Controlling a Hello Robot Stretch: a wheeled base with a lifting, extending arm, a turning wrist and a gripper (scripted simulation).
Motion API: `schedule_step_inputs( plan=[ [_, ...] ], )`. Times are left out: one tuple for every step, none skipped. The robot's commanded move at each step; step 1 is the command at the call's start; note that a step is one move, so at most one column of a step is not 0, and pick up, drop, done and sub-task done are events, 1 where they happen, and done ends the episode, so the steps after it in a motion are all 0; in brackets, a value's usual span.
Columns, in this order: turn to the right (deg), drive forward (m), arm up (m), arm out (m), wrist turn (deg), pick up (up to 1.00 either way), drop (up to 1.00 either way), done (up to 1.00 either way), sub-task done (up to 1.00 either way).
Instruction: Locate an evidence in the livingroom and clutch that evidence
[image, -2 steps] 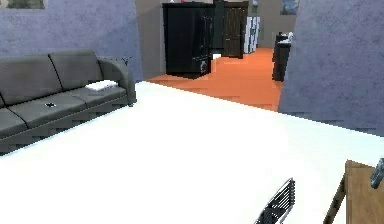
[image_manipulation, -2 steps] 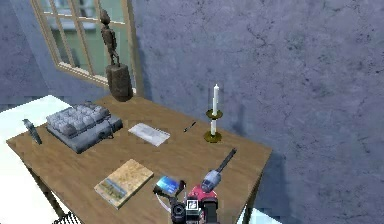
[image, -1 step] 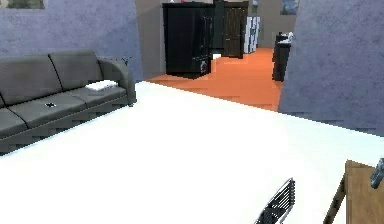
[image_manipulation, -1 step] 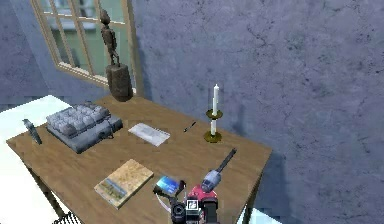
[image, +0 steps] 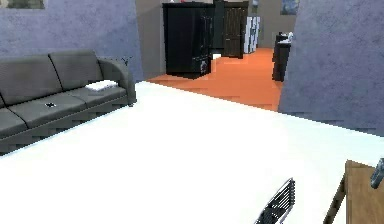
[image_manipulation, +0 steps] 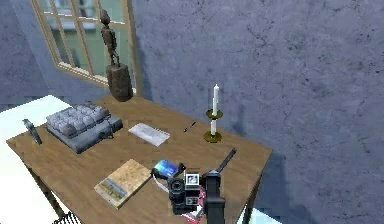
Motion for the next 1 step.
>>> schedule_step_inputs(
  plan=[
    [0.0, 0.0, 0.0, 0.0, 0.0, 0.0, 0.0, 1.0, 0.0]
  ],
)
